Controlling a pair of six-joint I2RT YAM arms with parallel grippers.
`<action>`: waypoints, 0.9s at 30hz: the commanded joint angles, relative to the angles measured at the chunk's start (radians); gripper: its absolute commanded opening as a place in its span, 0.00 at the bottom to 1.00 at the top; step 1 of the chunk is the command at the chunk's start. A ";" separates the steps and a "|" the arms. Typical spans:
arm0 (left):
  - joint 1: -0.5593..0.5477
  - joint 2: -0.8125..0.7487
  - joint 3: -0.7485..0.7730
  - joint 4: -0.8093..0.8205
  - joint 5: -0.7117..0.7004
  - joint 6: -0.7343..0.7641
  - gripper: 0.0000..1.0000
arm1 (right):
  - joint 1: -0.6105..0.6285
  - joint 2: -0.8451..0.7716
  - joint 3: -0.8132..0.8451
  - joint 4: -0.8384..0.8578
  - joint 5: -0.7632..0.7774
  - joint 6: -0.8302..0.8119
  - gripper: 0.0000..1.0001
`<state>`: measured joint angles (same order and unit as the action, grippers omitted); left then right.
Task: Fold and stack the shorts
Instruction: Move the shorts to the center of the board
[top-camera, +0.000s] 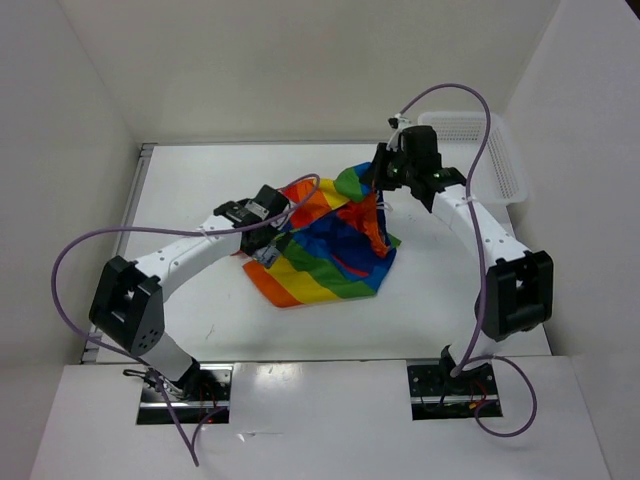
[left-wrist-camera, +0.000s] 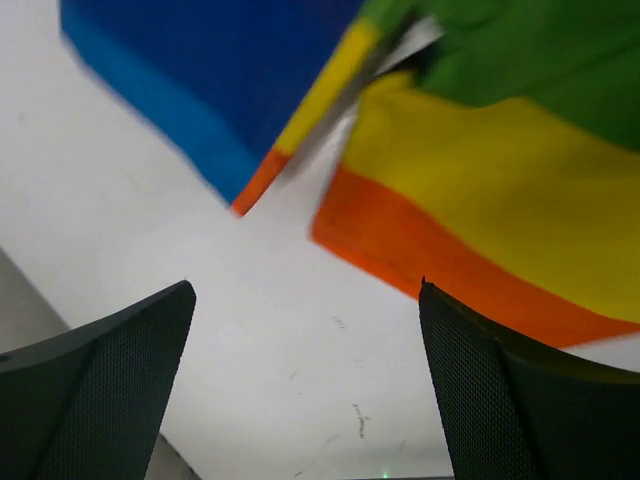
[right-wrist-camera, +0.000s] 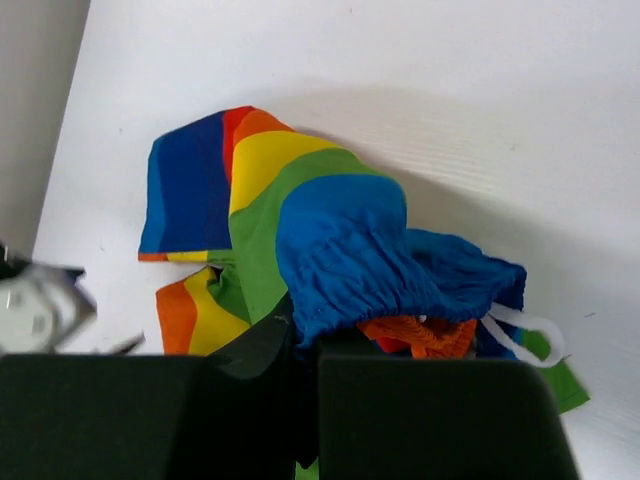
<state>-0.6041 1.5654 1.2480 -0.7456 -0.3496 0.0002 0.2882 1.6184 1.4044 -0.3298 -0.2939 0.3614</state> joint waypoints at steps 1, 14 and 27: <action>0.122 -0.018 -0.013 0.138 -0.138 0.000 0.99 | 0.006 -0.072 -0.045 0.051 0.041 -0.082 0.00; 0.187 0.123 -0.068 0.256 -0.032 0.000 0.77 | 0.006 -0.022 0.008 0.041 -0.036 -0.141 0.00; 0.256 0.243 -0.010 0.344 0.009 0.000 0.66 | 0.006 -0.002 0.022 0.032 -0.027 -0.141 0.00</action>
<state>-0.3439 1.7859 1.1919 -0.4400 -0.3603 -0.0021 0.2882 1.6192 1.3888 -0.3241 -0.3107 0.2379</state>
